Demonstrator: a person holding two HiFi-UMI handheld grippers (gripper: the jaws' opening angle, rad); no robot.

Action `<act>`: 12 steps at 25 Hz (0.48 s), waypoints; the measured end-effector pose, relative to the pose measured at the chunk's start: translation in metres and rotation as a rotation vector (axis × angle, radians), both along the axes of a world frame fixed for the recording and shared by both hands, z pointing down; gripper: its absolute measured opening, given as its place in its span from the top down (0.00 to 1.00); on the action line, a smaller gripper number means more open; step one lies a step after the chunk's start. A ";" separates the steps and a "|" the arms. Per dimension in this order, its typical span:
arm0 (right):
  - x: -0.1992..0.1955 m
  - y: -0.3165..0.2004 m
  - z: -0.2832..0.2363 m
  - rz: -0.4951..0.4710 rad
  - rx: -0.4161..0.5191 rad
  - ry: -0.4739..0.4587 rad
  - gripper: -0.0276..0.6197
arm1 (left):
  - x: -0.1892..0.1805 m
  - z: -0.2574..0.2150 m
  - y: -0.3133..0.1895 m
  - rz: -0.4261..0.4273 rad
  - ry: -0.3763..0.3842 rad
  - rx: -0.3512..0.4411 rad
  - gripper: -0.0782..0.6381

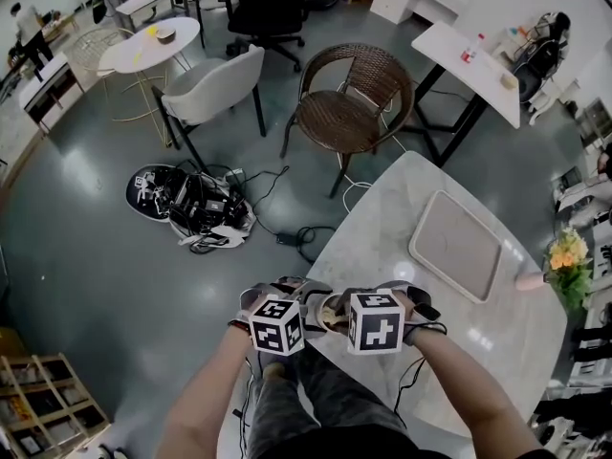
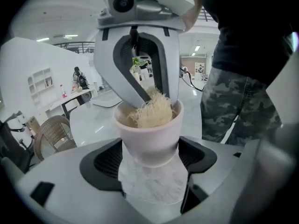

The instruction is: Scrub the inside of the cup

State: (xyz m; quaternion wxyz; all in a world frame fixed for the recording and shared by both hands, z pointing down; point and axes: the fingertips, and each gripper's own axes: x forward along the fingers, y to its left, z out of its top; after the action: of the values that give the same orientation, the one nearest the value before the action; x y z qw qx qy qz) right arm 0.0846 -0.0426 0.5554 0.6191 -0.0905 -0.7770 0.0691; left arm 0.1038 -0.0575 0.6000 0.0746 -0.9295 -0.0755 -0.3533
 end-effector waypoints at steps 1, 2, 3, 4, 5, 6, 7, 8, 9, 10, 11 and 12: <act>0.000 -0.001 -0.005 0.055 -0.016 -0.013 0.86 | 0.000 0.000 0.000 0.009 -0.005 -0.005 0.35; 0.000 -0.002 -0.009 0.111 -0.031 -0.028 0.86 | 0.000 0.000 -0.001 0.016 -0.012 -0.008 0.35; 0.000 -0.004 -0.012 0.166 -0.047 -0.045 0.86 | 0.000 0.001 -0.002 0.020 -0.019 -0.011 0.35; 0.001 -0.006 -0.013 0.222 -0.066 -0.061 0.86 | -0.001 0.001 -0.003 0.018 -0.026 -0.015 0.35; 0.003 -0.009 -0.013 0.279 -0.086 -0.075 0.86 | -0.002 0.002 -0.005 0.007 -0.030 -0.019 0.35; 0.005 -0.012 -0.013 0.334 -0.108 -0.090 0.86 | -0.005 0.003 -0.008 -0.015 -0.030 -0.023 0.35; 0.007 -0.016 -0.014 0.381 -0.128 -0.106 0.86 | -0.007 0.002 -0.011 -0.051 -0.026 -0.027 0.35; 0.008 -0.020 -0.016 0.415 -0.140 -0.124 0.86 | -0.011 0.002 -0.013 -0.098 -0.018 -0.030 0.35; 0.009 -0.023 -0.018 0.429 -0.140 -0.140 0.86 | -0.014 0.000 -0.014 -0.154 -0.006 -0.035 0.35; 0.010 -0.025 -0.020 0.418 -0.126 -0.151 0.86 | -0.018 -0.002 -0.014 -0.215 0.012 -0.041 0.35; 0.010 -0.025 -0.021 0.383 -0.098 -0.154 0.86 | -0.021 -0.005 -0.012 -0.277 0.035 -0.049 0.35; 0.009 -0.025 -0.021 0.328 -0.059 -0.146 0.86 | -0.023 -0.008 -0.008 -0.338 0.062 -0.062 0.34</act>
State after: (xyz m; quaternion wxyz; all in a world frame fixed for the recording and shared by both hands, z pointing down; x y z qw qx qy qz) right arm 0.0940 -0.0678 0.5344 0.5385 0.0145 -0.8219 0.1851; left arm 0.0806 -0.0656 0.5916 -0.0121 -0.9412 0.0732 -0.3297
